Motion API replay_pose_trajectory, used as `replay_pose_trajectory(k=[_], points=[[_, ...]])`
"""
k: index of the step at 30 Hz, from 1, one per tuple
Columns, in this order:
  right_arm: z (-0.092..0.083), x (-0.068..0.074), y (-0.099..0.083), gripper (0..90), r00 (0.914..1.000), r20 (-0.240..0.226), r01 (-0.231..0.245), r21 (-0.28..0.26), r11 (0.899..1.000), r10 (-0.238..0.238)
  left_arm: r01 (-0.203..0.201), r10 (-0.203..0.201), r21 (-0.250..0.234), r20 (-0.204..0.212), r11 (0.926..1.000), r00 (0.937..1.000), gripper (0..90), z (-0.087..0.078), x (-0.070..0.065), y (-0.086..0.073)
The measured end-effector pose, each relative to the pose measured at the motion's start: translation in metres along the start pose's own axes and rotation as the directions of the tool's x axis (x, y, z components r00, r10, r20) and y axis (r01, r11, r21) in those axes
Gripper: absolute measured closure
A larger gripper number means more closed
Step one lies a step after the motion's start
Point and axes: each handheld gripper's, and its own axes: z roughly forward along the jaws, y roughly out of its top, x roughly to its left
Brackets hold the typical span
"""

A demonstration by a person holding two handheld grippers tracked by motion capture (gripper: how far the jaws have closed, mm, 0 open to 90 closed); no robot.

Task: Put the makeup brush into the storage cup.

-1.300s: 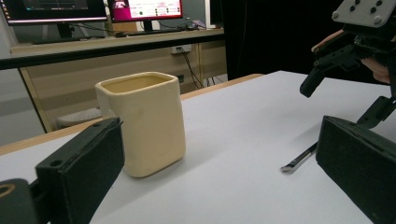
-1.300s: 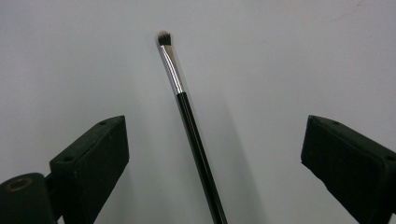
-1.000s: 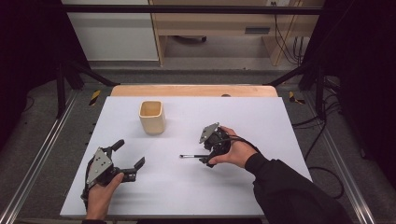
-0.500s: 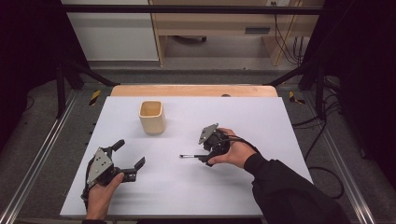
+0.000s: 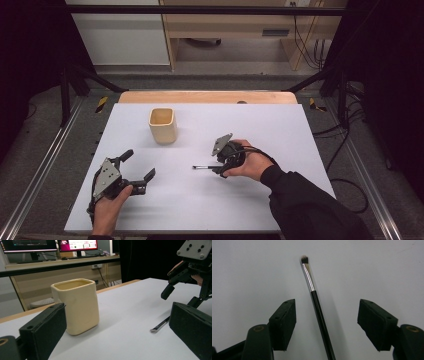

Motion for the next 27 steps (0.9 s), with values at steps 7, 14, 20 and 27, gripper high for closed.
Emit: replay_pose_trajectory(k=[7,14,20,27], points=[[0.0011,0.0017,0.0006,38.6,1.0000,-0.006,0.004,0.007,1.000,-0.004,-0.001,0.001,0.002,-0.002,1.0000,1.0000,1.0,-0.0001,0.0002,-0.0001],[0.0030,0.0017,0.0006,45.3,0.9994,-0.034,0.003,0.007,1.000,-0.003,-0.004,0.004,0.006,-0.003,1.0000,1.0000,1.1,0.0000,0.0002,-0.0001],[0.0046,0.0020,0.0004,49.0,0.9990,-0.044,-0.010,0.014,1.000,0.010,-0.002,0.002,0.005,-0.003,1.0000,1.0000,1.1,0.0001,0.0003,-0.0002],[0.0064,0.0023,-0.0008,54.7,0.9986,-0.053,-0.006,0.007,1.000,0.006,-0.003,0.003,0.005,-0.003,1.0000,1.0000,1.2,0.0001,0.0003,-0.0003]])
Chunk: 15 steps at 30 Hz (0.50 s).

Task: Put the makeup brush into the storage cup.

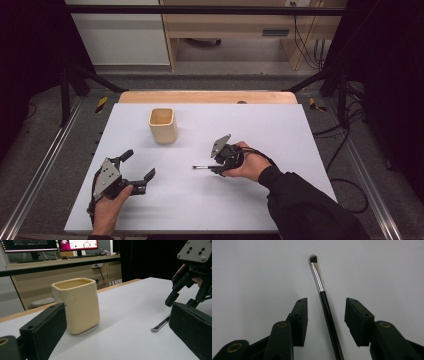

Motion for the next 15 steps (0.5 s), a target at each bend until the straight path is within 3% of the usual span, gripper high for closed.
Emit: replay_pose_trajectory(k=[10,15], points=[[0.0020,-0.0008,-0.0007,55.9,1.0000,-0.001,-0.001,-0.001,1.000,0.001,-0.002,0.002,0.003,-0.001,1.0000,1.0000,1.2,0.0000,0.0000,0.0000],[0.0027,-0.0010,-0.0015,60.7,0.9997,-0.024,-0.005,0.004,1.000,0.005,-0.007,0.007,0.008,0.000,0.9999,1.0000,1.4,0.0006,-0.0005,-0.0001]])
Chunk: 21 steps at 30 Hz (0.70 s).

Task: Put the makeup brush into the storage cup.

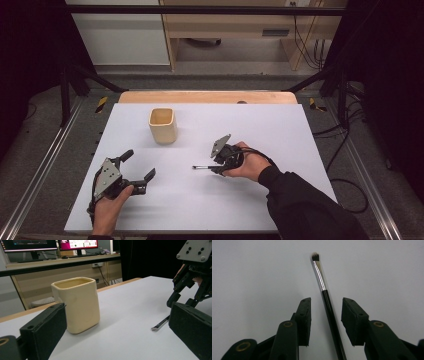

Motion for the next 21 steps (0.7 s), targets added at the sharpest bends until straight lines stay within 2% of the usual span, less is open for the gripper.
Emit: replay_pose_trajectory(k=[12,16,21], points=[[0.008,-0.004,-0.001,65.7,0.9999,-0.007,-0.009,0.003,1.000,0.009,0.002,-0.002,0.002,-0.006,1.0000,1.0000,1.4,0.000,0.001,0.000],[0.010,-0.005,-0.001,67.9,0.9994,-0.014,-0.032,0.009,0.999,0.032,0.003,-0.003,0.002,-0.007,1.0000,1.0000,1.5,0.000,0.001,0.000],[0.011,-0.008,-0.003,70.3,0.9992,-0.016,-0.035,0.009,0.999,0.036,0.002,-0.002,0.004,-0.006,1.0000,1.0000,1.5,0.000,0.001,0.000]])
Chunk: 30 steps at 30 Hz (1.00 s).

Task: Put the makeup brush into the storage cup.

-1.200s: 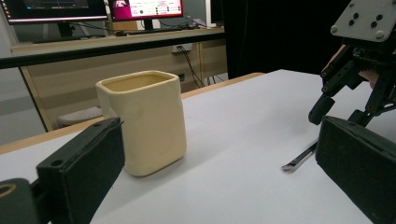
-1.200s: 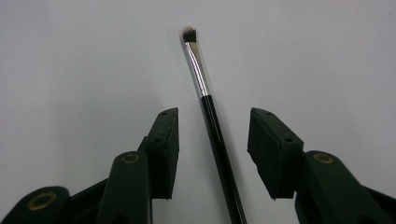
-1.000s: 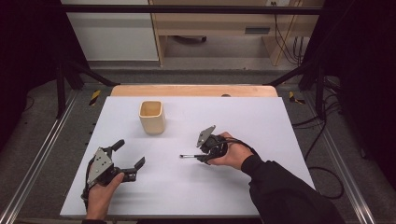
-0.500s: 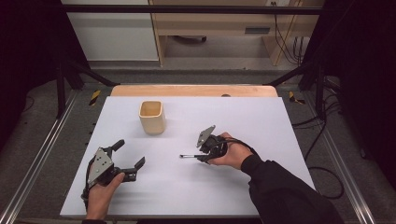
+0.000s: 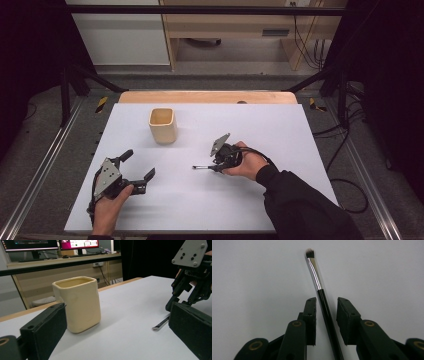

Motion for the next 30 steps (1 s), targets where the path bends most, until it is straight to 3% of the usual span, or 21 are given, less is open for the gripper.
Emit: replay_pose_trajectory(k=[15,19,23,26,30], points=[[0.0035,0.0004,-0.0003,80.3,0.9989,-0.030,-0.035,0.026,0.999,0.036,-0.003,0.003,0.004,0.002,1.0000,1.0000,1.6,0.0004,-0.0004,0.0000],[0.0036,-0.0008,-0.0006,81.9,0.9989,-0.039,-0.024,0.033,0.999,0.026,-0.003,0.003,0.003,0.002,1.0000,1.0000,1.6,0.0004,-0.0002,0.0000],[0.0034,-0.0003,-0.0005,83.7,0.9977,-0.054,-0.038,0.035,0.999,0.040,-0.003,0.003,0.003,0.002,1.0000,1.0000,1.6,0.0005,-0.0003,0.0000],[0.0034,0.0005,-0.0008,83.7,0.9956,-0.054,-0.075,0.033,0.997,0.077,-0.003,0.003,0.003,0.002,1.0000,1.0000,1.6,0.0005,-0.0004,0.0000],[0.0025,0.0001,-0.0014,83.8,0.9954,-0.056,-0.076,0.038,0.996,0.078,-0.002,0.002,0.003,0.002,1.0000,1.0000,1.6,0.0003,-0.0004,0.0000]])
